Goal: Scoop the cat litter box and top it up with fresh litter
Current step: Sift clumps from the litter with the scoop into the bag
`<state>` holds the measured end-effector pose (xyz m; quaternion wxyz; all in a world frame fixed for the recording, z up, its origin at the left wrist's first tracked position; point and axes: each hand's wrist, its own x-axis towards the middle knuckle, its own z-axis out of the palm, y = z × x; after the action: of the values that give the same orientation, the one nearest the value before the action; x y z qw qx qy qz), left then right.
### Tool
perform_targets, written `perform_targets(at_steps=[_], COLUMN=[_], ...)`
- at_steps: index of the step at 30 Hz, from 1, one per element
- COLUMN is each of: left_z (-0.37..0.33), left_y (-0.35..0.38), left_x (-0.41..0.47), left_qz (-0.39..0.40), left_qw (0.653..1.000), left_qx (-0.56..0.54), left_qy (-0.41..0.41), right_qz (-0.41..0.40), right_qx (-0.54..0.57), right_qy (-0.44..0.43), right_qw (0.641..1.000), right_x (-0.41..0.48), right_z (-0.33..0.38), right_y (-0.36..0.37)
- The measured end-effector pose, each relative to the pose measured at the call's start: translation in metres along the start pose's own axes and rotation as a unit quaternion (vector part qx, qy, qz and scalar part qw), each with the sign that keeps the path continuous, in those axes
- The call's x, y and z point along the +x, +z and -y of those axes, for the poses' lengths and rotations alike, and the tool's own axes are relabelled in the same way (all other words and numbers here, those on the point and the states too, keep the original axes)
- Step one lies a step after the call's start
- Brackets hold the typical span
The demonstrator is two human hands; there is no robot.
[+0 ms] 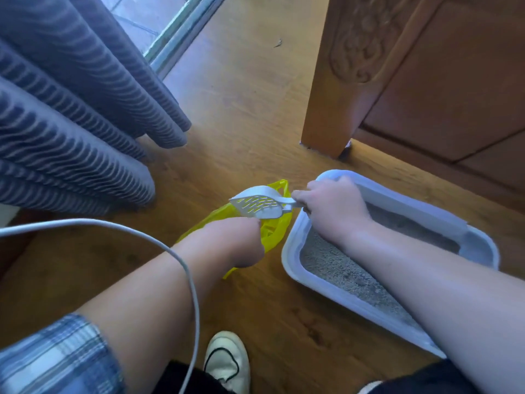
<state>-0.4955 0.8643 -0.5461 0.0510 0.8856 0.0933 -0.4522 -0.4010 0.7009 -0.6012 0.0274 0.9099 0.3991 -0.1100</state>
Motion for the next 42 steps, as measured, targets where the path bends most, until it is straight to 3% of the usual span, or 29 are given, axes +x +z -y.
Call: perform_targets(at_steps=[6,15,24,29,35,42], left_z=[0.002,-0.028,-0.096,-0.105,-0.103,-0.103], left_y=[-0.001,-0.004,-0.001,-0.001,-0.002,0.04], left_x=[0.001,0.018,0.043,0.051,0.069,0.076], left_qz=[0.002,-0.013,0.009,-0.048,-0.099,-0.142], left_qw=[1.0,0.999,0.995,0.994,0.992,0.982], left_qx=[-0.001,-0.001,0.006,0.019,-0.004,0.048], left_qy=[0.001,0.044,0.104,0.097,0.075,0.116], right_qz=[0.043,0.159,0.28,0.394,0.341,0.304], right_qx=[0.006,0.202,0.189,0.139,0.044,-0.02], right_qy=[0.015,0.159,0.264,0.262,0.316,0.341], right_qw=[0.999,0.953,0.903,0.87,0.884,0.889], right_x=[0.011,-0.018,-0.096,-0.108,-0.111,-0.117], right_z=[0.002,-0.071,-0.161,-0.157,-0.144,-0.154], right_y=[-0.005,-0.043,-0.065,-0.034,0.016,0.045])
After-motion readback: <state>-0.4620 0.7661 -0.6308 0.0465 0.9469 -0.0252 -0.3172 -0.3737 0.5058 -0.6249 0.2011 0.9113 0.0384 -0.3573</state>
